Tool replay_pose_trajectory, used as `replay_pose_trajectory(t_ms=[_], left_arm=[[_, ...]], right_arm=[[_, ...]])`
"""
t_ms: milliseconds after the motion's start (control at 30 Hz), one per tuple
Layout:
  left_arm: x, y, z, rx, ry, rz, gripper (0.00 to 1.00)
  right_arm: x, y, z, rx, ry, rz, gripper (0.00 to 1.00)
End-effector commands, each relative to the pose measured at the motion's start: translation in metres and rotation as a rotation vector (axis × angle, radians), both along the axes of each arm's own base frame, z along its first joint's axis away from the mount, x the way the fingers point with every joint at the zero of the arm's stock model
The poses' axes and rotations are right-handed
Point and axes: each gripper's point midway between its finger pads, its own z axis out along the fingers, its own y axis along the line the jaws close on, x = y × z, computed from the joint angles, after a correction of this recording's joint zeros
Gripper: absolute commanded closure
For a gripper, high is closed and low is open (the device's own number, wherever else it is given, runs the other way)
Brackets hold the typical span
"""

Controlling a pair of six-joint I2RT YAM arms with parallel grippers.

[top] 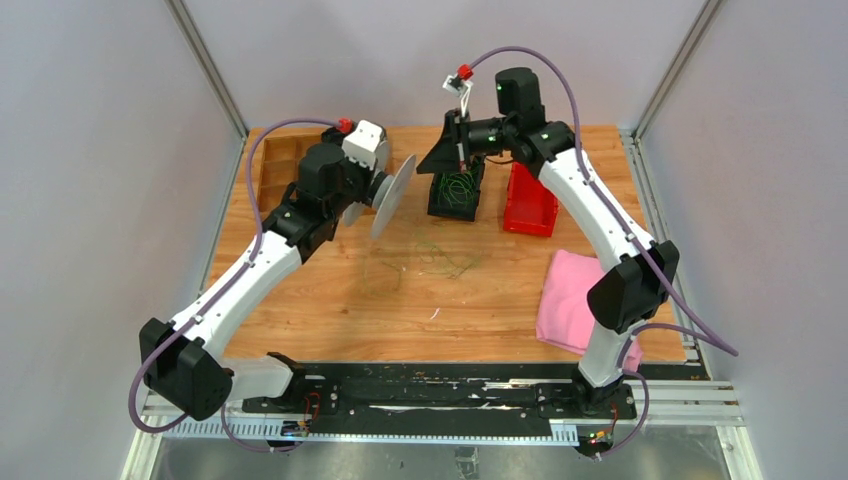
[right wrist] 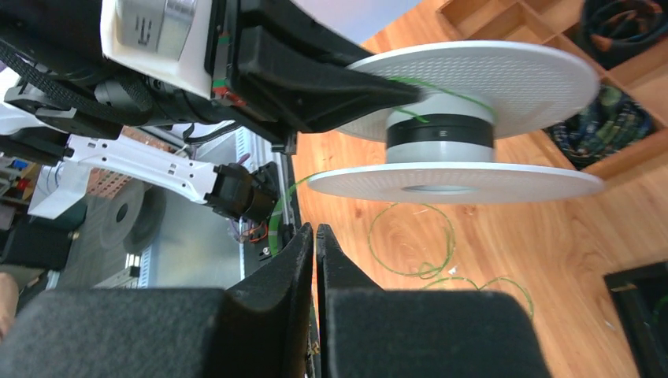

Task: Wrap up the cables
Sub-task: Wrap the cable around the cable reel.

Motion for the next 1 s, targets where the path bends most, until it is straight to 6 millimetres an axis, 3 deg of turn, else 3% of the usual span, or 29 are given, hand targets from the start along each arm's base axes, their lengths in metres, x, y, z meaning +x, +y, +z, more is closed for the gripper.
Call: replay_pose_trajectory(t_ms=[0,167,300,400,533,633,967], left_arm=[[0.0,-0.013,0.015,0.015,-0.073,-0.083,1.0],[-0.006,-0.023,0.015,-0.003,-0.059,-0.147,1.0],[-0.003,-0.017,0.024,-0.051,-0.04,-0.083,1.0],[-0.003,-0.012,0.031,-0.088,-0.024,-0.033,1.0],[-0.004,-0.011,0.033,-0.139,0.016,0.005,1.0],[-0.004,-0.006,0.035,-0.174,0.034,0.048,1.0],[0.013,0.017,0.064,-0.398,0.096,0.192,1.0]], right_arm=[[0.005,-0.024,0.028,0.034,-0.055,-0.031,0.96],[0.021,-0.039,0.022,0.003,-0.071,-0.098,0.98],[0.013,-0.039,-0.002,-0.006,-0.04,-0.078,0.96],[0.011,-0.04,-0.023,0.013,-0.048,-0.088,0.88],[0.014,-0.038,-0.054,0.031,-0.028,-0.102,0.65],[0.013,-0.035,-0.082,0.039,0.009,-0.103,0.61],[-0.014,-0.003,-0.135,0.069,-0.102,-0.095,0.52]])
